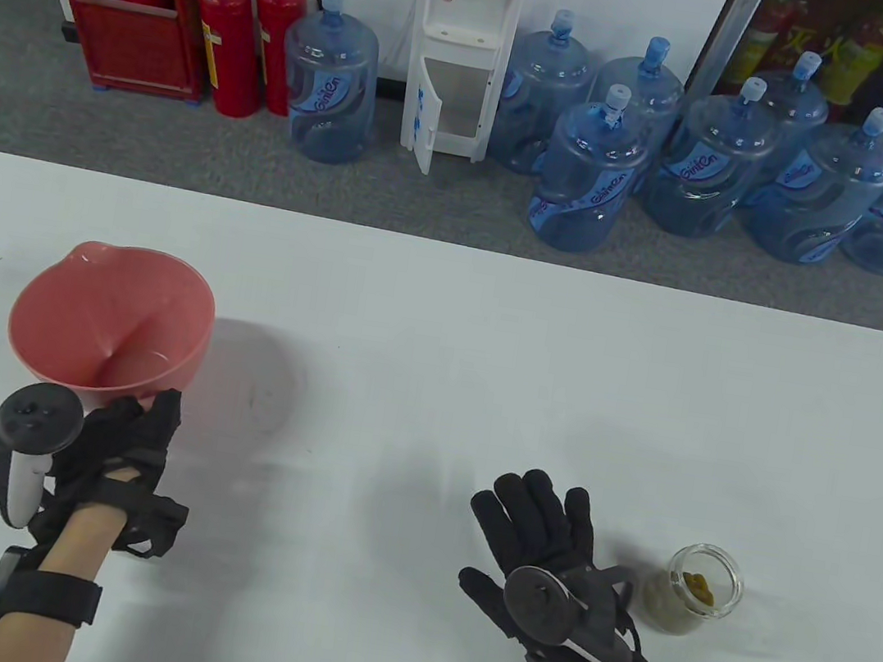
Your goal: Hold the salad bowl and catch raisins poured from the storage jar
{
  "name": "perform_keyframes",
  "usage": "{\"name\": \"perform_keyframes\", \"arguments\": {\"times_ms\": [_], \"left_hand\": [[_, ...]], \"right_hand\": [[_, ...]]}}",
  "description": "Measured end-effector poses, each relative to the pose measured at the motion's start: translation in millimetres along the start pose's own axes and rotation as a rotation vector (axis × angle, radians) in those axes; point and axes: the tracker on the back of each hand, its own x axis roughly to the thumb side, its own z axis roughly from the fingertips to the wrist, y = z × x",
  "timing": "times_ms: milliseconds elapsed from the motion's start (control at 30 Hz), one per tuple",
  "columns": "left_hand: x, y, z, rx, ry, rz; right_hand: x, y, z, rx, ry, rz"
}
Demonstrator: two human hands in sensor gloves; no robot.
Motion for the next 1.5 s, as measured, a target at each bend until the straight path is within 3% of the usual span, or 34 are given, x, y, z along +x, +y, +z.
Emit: {"name": "perform_keyframes", "arguments": {"times_ms": [100,167,267,433,600,767,867,1033,1233,1367,1500], "left_hand": [[-4,4,-4,-0.004,-0.044,0.231],[-1,6,-4,0.007,-0.12,0.256],[18,-8,2,-0.097,-0.253,0.487],[60,-39,27,-0.29,-0.527,0.51],[83,-81,57,-0.486,-0.67,0.508],[74,-113,72,-0.669,-0.661,0.631],[67,-122,77,-0.716,-0.655,0.646],[63,-125,81,-0.724,-0.672,0.637],[61,-124,81,-0.713,-0.677,0.657],[60,-125,82,-0.713,-0.667,0.671],[60,-127,82,-0.721,-0.66,0.664]], "right_hand": [[0,0,0,0.004,0.002,0.001],[-1,0,0,0.008,0.004,-0.004],[-2,0,-1,0.009,0.006,-0.002],[-4,-3,0,-0.015,0.012,-0.014],[-4,-7,1,-0.04,0.006,-0.023],[-3,-8,2,-0.037,-0.006,-0.017],[-1,-7,3,-0.032,-0.023,-0.023],[2,-12,6,-0.05,-0.04,-0.028],[10,-20,7,0.052,-0.151,-0.061],[13,-38,10,0.09,-0.183,0.013],[-5,-67,14,0.017,-0.105,0.114]]}}
